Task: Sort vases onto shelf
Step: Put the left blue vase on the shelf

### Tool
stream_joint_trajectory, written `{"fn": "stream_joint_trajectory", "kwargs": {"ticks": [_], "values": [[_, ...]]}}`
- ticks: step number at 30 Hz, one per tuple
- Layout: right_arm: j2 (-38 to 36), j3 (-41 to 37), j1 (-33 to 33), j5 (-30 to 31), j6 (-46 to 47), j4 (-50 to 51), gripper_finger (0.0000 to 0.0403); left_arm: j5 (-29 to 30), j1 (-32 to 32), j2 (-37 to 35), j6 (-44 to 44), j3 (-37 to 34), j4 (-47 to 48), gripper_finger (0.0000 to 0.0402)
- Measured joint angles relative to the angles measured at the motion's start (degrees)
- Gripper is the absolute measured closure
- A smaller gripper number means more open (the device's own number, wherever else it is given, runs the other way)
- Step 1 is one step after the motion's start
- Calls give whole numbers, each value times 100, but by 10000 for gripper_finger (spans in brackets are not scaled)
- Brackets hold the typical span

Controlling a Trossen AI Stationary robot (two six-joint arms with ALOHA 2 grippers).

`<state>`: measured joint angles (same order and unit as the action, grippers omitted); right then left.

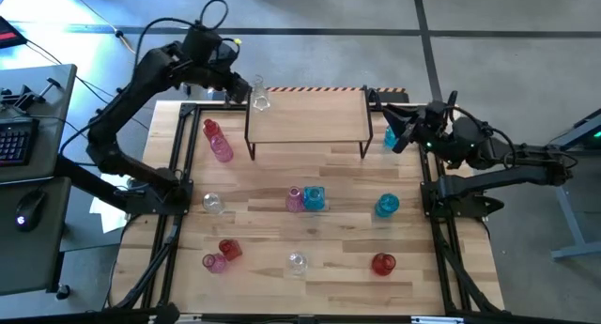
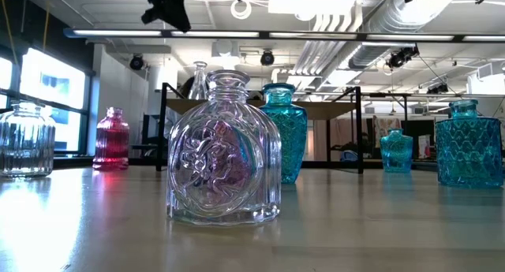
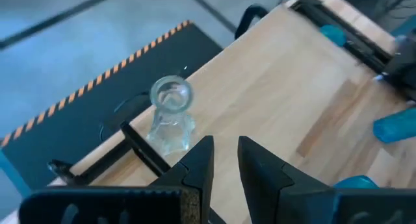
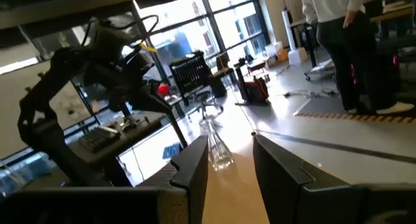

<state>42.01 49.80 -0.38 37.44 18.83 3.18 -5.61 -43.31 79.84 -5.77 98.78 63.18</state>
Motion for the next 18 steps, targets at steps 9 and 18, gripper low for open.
{"fn": "stream_joint_trajectory", "kwargs": {"ticks": [9, 18], "values": [[213, 0, 0, 655, 165, -240, 293, -656, 358, -431, 282, 0, 2, 339], [513, 6, 0, 613, 639, -256, 293, -1347, 777, -499, 658, 0, 0, 339]]}}
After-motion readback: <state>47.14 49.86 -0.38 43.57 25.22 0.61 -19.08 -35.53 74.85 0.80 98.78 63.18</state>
